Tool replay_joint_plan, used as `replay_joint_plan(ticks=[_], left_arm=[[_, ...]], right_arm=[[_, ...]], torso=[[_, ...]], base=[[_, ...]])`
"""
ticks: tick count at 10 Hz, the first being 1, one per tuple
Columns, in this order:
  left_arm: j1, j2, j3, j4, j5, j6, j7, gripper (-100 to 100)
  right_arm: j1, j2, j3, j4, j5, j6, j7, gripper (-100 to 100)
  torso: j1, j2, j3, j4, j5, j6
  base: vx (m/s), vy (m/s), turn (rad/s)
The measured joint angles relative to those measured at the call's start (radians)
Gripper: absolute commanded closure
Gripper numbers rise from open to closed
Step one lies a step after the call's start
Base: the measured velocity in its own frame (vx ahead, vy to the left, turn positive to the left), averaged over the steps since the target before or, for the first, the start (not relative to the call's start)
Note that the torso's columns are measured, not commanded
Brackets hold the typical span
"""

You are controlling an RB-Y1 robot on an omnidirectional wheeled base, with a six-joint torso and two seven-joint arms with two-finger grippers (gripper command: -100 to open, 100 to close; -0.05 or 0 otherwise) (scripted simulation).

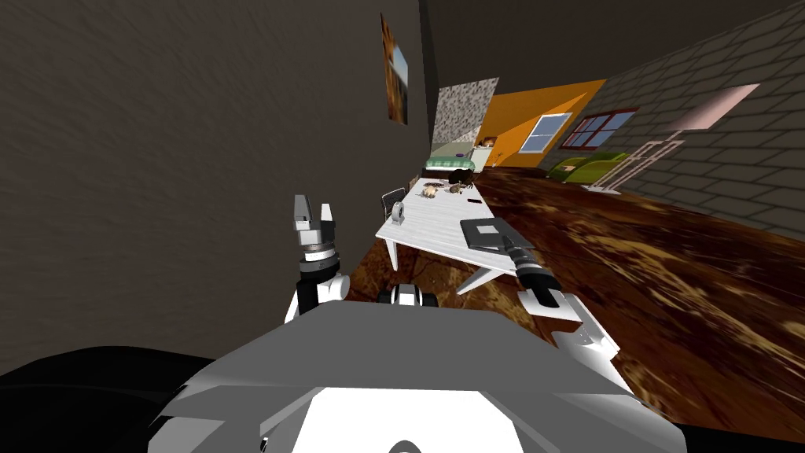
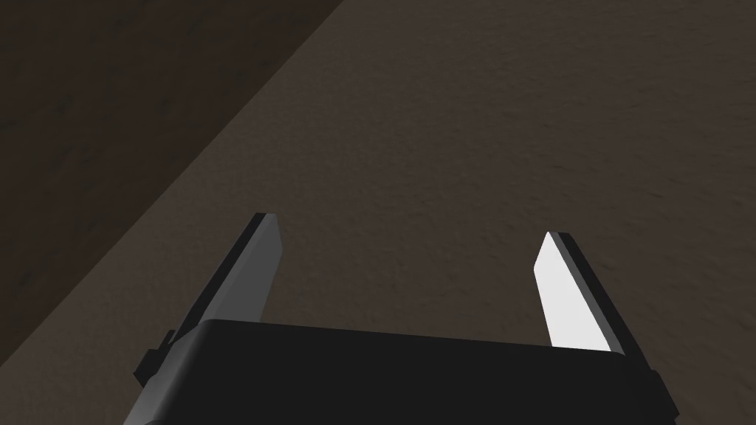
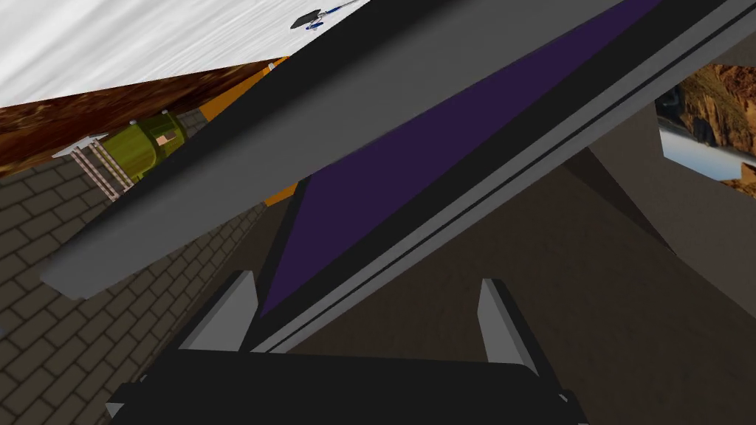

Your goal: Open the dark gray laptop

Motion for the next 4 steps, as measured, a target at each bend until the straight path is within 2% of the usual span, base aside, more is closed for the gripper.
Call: replay_joint_plan(ticks=[4], left_arm=[[0.0, 0.0, 0.0, 0.0, 0.0, 0.0, 0.0, 0]], right_arm=[[0.001, 0.001, 0.001, 0.002, 0.0, 0.001, 0.0, 0]], torso=[[0.0, 0.0, 0.0, -0.001, -0.002, 0.0]], base=[[0.0, 0.0, 0.0]])
